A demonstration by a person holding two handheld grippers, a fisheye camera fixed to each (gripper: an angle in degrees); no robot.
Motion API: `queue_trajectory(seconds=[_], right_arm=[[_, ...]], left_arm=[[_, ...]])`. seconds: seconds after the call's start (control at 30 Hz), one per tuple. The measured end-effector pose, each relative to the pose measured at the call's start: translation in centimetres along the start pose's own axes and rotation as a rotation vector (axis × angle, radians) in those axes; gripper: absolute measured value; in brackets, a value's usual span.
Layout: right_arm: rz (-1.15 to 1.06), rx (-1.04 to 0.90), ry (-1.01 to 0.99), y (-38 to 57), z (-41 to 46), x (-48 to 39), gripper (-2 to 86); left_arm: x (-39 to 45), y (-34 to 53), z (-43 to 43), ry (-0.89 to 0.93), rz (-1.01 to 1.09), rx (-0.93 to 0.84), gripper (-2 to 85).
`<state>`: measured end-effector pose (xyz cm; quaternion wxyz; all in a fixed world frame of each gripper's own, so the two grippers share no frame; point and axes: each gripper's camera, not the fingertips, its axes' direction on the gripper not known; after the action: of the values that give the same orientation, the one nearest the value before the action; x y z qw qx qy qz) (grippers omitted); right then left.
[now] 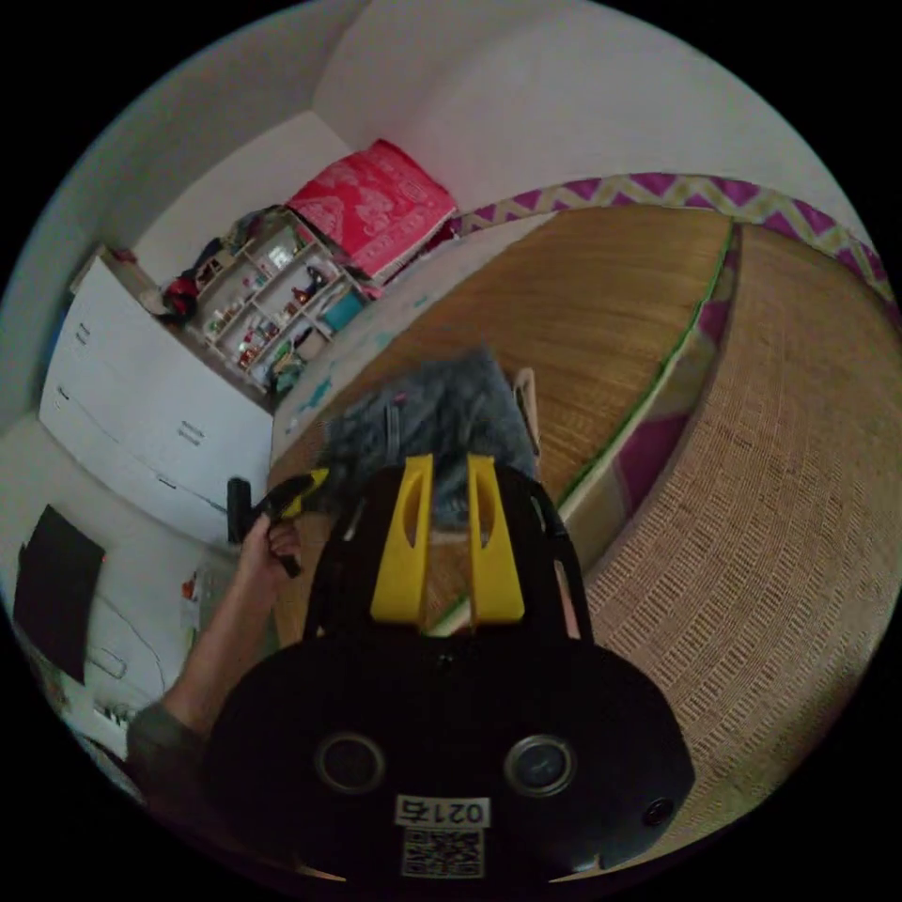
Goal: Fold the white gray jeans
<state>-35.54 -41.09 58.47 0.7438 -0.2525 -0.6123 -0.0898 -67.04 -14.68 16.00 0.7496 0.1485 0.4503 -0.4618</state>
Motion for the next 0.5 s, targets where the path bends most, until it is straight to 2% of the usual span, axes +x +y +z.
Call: queue_trajectory(seconds=[0.1,0.23,0.33,0.5], right_arm=[[-0.070,-0.067,0.044,6.8,0.6,1.1,6.2],[-0.138,-0.095,0.141,15.7,-1.6,1.9,6.5],[-0.185,-0.049,0.292,22.6,-4.8,2.3,8.8],[-0.164,0.055,0.701,33.3,-10.5,5.4,12.1]], left_arm=[[0.7,2.6,-2.2,0.035,0.063,0.041,6.2],[5.3,7.7,-3.2,-0.061,0.236,-0.014,4.9],[10.4,14.5,-1.8,-0.167,0.436,-0.107,5.2],[18.0,28.7,2.9,-0.261,0.686,-0.211,5.3]])
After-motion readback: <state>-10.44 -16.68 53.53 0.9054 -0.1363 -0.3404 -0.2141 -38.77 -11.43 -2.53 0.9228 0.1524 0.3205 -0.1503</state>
